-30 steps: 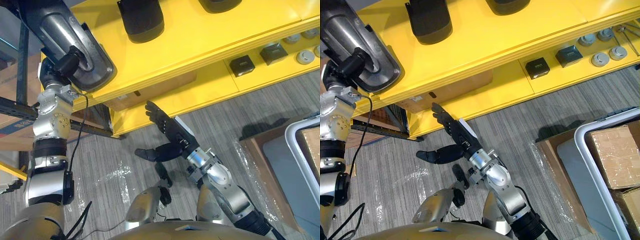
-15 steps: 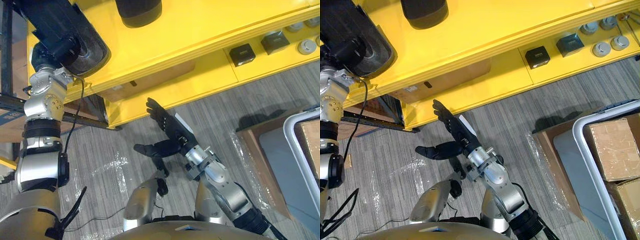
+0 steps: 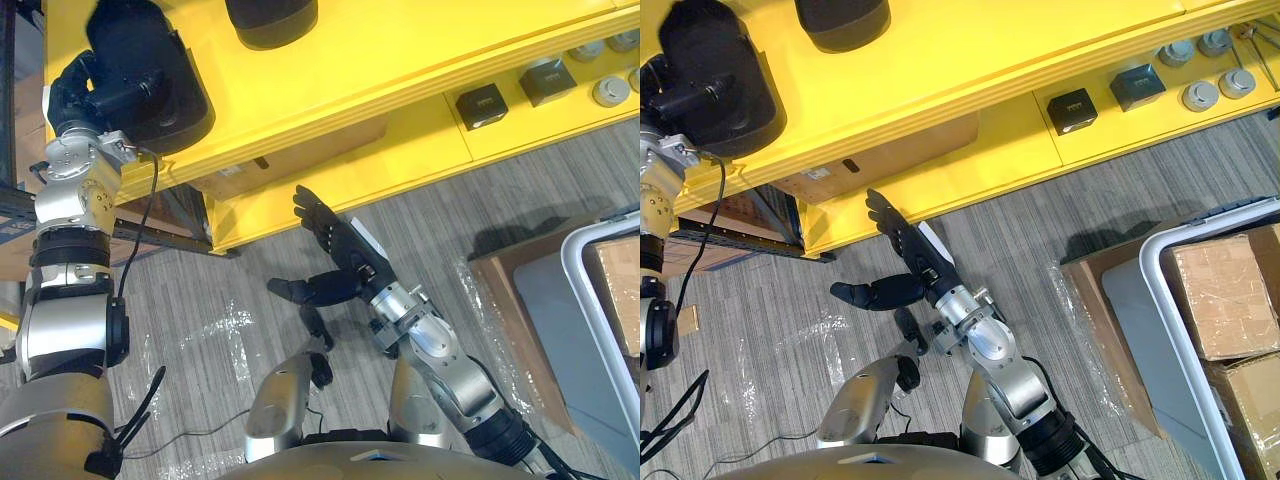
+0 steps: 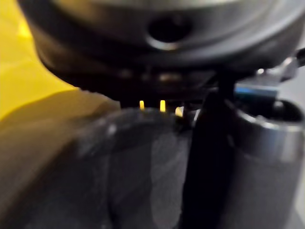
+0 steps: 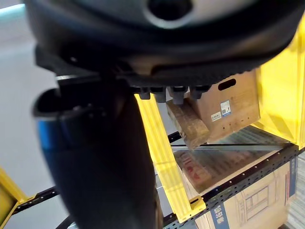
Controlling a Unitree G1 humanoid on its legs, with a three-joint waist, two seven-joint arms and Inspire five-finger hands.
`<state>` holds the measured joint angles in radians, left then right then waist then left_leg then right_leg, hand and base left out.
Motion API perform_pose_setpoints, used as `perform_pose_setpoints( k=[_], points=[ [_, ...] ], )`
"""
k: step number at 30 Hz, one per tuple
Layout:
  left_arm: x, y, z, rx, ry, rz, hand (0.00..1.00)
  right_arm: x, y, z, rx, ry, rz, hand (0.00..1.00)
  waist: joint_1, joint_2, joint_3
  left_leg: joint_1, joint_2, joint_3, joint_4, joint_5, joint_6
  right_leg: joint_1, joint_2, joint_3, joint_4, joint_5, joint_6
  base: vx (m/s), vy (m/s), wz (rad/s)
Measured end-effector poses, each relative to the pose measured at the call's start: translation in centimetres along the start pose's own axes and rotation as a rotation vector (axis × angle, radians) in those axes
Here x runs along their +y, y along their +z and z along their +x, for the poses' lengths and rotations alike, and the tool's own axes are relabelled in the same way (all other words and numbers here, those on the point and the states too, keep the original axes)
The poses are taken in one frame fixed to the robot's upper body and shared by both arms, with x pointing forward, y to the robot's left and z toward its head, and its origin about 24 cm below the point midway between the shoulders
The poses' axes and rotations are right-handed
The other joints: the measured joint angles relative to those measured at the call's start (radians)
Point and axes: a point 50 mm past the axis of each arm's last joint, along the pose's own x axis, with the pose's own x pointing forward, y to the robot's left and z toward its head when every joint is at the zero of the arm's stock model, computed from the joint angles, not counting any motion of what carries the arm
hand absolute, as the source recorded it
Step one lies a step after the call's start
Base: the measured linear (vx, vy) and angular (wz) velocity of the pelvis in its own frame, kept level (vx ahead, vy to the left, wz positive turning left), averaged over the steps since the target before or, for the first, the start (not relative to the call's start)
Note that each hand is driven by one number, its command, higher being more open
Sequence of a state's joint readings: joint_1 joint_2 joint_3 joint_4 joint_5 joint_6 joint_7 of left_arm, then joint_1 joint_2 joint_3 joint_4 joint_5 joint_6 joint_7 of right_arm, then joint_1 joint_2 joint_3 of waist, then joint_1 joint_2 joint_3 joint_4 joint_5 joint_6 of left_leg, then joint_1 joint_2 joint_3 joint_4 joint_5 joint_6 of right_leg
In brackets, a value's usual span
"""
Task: Walk over and take three plastic housings, then place them on the shelf
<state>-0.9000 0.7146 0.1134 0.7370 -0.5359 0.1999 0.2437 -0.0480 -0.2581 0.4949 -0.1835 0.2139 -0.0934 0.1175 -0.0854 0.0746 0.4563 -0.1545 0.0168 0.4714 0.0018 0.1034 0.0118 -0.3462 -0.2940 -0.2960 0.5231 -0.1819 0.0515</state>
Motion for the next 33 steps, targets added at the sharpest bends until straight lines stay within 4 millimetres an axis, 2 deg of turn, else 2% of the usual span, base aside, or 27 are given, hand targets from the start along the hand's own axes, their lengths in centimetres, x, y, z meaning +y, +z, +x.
perform_pose_setpoints(
  k=[9,13,17,20,23,24,26,27,29,31,33],
  points=[
    [-0.2,0.0,0.0,-0.011,0.051,0.060,1.00,-0.1,-0.2,-0.3,0.010,-0.028,0.010,1.00,-0.002,-0.009,0.005,0.032,0.002,-0.003,-0.004,0.000,0.001,0.040,0.007,-0.006,-0.016,0.001,0.001,0.03,-0.042,0.00],
    [-0.2,0.0,0.0,-0.012,0.067,0.069,1.00,0.6,-0.4,-0.3,0.005,-0.038,0.050,1.00,-0.003,-0.013,0.003,0.043,0.010,-0.007,-0.006,0.000,0.000,0.058,0.018,-0.011,-0.031,0.002,0.001,0.04,-0.047,0.01],
    [-0.3,0.3,-0.1,-0.043,0.077,0.067,1.00,0.8,-0.7,-0.7,0.012,-0.043,0.060,1.00,-0.005,-0.018,0.001,0.085,0.015,-0.015,-0.016,0.000,0.001,0.118,0.027,-0.030,-0.059,0.005,0.002,0.05,-0.039,0.03],
    [-0.7,2.7,-0.5,-0.179,0.079,0.032,1.00,0.9,-0.6,-0.9,-0.009,-0.046,0.063,1.00,-0.001,-0.020,-0.001,0.122,0.018,-0.022,-0.037,0.001,0.001,0.169,0.040,-0.048,-0.094,0.015,0.004,0.06,-0.010,0.05],
    [-1.9,6.7,-2.2,-0.420,0.023,-0.039,1.00,0.8,0.2,-0.6,-0.074,-0.026,0.045,1.00,0.012,-0.026,-0.007,0.169,0.019,-0.028,-0.066,0.005,0.003,0.234,0.056,-0.068,-0.146,0.031,0.013,0.08,0.013,0.06],
    [-1.7,7.5,-3.5,-0.513,0.004,-0.069,1.00,0.5,0.7,-0.2,-0.097,-0.002,0.025,1.00,0.015,-0.027,-0.058,0.176,0.019,-0.028,-0.084,0.005,0.003,0.250,0.065,-0.077,-0.179,0.038,0.019,0.15,0.040,0.01],
    [-0.9,6.6,-5.2,-0.582,-0.005,-0.057,1.00,0.0,1.4,0.0,-0.145,0.012,0.002,1.00,0.026,-0.028,-0.132,0.190,0.023,-0.030,-0.084,0.005,0.003,0.297,0.078,-0.088,-0.245,0.058,0.029,0.18,0.039,0.05],
    [-0.7,6.2,-5.5,-0.585,-0.004,-0.062,1.00,-0.2,1.6,0.0,-0.157,0.007,-0.005,1.00,0.030,-0.029,-0.145,0.199,0.023,-0.033,-0.084,0.005,0.003,0.315,0.081,-0.091,-0.258,0.060,0.031,0.15,0.018,0.15],
    [0.5,3.3,-6.8,-0.556,0.019,-0.081,1.00,-1.0,2.2,0.2,-0.191,-0.011,-0.035,1.00,0.038,-0.031,-0.202,0.221,0.025,-0.055,-0.084,0.004,0.002,0.374,0.090,-0.125,-0.306,0.069,0.039,0.13,-0.013,0.29],
    [1.1,1.3,-7.8,-0.516,0.029,-0.098,1.00,-1.7,2.6,0.1,-0.214,-0.022,-0.062,1.00,0.055,-0.029,-0.219,0.235,0.029,-0.067,-0.084,0.000,-0.004,0.406,0.098,-0.140,-0.328,0.072,0.038,0.08,-0.025,0.22],
    [2.1,-2.4,-10.0,-0.426,0.034,-0.112,1.00,-3.1,2.9,0.2,-0.230,-0.040,-0.105,1.00,0.079,-0.027,-0.237,0.244,0.035,-0.086,-0.084,-0.003,-0.009,0.445,0.111,-0.167,-0.372,0.084,0.035,0.01,-0.020,0.23]
  ],
)
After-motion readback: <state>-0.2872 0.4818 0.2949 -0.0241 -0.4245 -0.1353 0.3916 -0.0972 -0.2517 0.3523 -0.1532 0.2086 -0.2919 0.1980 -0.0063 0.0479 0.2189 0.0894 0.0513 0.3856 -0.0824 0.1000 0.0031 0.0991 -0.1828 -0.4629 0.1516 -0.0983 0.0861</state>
